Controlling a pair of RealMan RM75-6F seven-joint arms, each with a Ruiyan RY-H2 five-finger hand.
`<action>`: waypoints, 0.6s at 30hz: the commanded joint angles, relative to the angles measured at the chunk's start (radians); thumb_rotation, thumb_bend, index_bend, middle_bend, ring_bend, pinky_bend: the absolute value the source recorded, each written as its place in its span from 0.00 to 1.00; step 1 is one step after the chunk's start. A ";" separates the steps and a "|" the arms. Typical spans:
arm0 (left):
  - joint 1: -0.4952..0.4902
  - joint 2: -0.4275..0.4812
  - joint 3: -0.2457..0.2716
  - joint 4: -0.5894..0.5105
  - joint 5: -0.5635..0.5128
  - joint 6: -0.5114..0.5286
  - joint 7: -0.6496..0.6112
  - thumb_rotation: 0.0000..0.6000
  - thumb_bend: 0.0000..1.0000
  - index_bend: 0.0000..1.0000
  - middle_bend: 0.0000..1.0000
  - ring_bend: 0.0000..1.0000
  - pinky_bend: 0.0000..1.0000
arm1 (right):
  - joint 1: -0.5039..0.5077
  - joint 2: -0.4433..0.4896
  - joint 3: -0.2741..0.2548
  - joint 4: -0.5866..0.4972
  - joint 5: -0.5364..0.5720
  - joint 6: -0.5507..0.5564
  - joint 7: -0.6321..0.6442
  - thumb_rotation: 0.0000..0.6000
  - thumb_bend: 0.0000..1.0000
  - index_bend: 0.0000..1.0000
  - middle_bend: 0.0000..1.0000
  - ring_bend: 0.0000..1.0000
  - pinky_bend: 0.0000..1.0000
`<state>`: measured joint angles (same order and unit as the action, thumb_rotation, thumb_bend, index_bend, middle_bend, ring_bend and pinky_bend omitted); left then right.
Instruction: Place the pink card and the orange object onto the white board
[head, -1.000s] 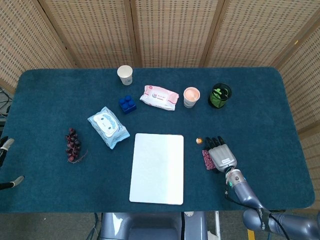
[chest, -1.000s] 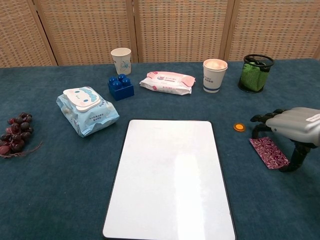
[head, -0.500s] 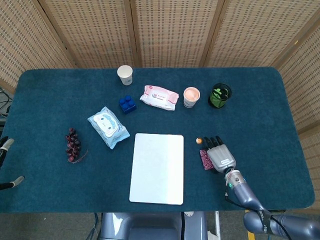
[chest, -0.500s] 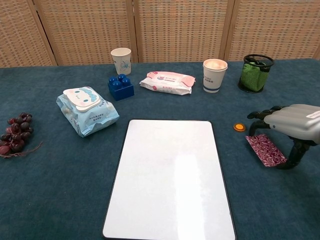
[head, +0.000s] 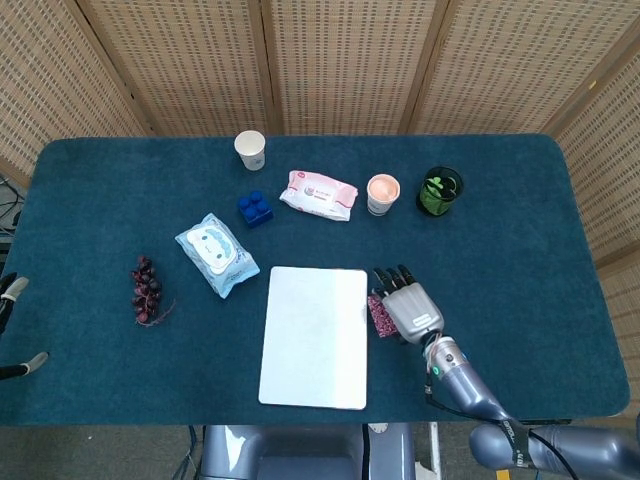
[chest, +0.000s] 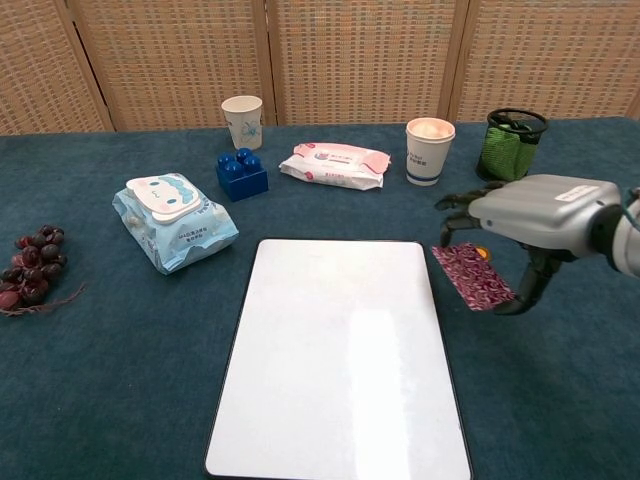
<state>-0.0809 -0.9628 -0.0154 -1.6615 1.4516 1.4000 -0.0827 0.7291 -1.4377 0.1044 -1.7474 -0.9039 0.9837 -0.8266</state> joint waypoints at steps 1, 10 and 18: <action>-0.001 0.001 -0.001 0.001 -0.003 -0.003 -0.004 1.00 0.00 0.00 0.00 0.00 0.00 | 0.084 -0.060 0.059 -0.076 0.122 0.036 -0.116 1.00 0.26 0.50 0.00 0.00 0.00; -0.008 0.005 -0.004 0.012 -0.014 -0.022 -0.026 1.00 0.00 0.00 0.00 0.00 0.00 | 0.228 -0.242 0.113 -0.084 0.373 0.166 -0.319 1.00 0.25 0.45 0.00 0.00 0.00; -0.013 0.013 -0.007 0.022 -0.020 -0.034 -0.057 1.00 0.00 0.00 0.00 0.00 0.00 | 0.287 -0.342 0.132 -0.033 0.474 0.248 -0.377 1.00 0.00 0.00 0.00 0.00 0.00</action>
<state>-0.0930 -0.9507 -0.0217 -1.6403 1.4323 1.3671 -0.1386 1.0106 -1.7756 0.2303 -1.7860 -0.4352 1.2240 -1.2004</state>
